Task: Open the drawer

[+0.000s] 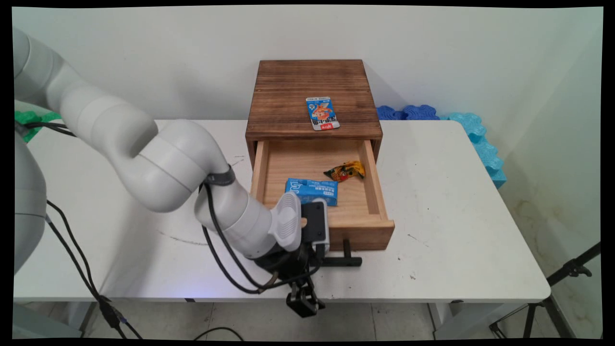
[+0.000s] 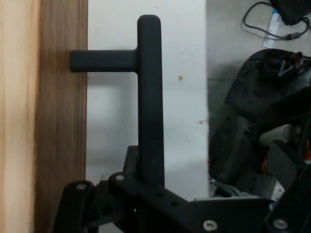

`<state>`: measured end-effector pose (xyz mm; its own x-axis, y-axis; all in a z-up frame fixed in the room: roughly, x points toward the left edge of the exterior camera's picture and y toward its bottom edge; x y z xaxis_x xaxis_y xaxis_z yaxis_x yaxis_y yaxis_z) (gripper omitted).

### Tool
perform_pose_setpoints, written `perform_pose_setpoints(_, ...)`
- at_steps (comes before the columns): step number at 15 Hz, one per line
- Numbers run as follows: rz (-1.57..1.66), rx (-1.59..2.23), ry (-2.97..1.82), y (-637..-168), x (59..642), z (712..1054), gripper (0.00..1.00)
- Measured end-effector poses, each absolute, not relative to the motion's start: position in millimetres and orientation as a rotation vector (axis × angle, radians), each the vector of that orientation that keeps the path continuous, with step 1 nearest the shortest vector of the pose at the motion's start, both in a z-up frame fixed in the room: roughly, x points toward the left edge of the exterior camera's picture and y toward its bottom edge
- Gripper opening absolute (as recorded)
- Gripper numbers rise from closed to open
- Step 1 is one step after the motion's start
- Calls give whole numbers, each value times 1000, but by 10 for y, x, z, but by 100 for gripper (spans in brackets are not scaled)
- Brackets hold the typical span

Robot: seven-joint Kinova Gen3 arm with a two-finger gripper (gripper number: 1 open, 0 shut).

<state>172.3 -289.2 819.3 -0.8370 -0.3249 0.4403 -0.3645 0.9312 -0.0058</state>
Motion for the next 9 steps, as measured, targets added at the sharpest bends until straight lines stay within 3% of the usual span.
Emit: perform_pose_setpoints(9, 93, 475, -2636, -2605, 1660, 8250, 100)
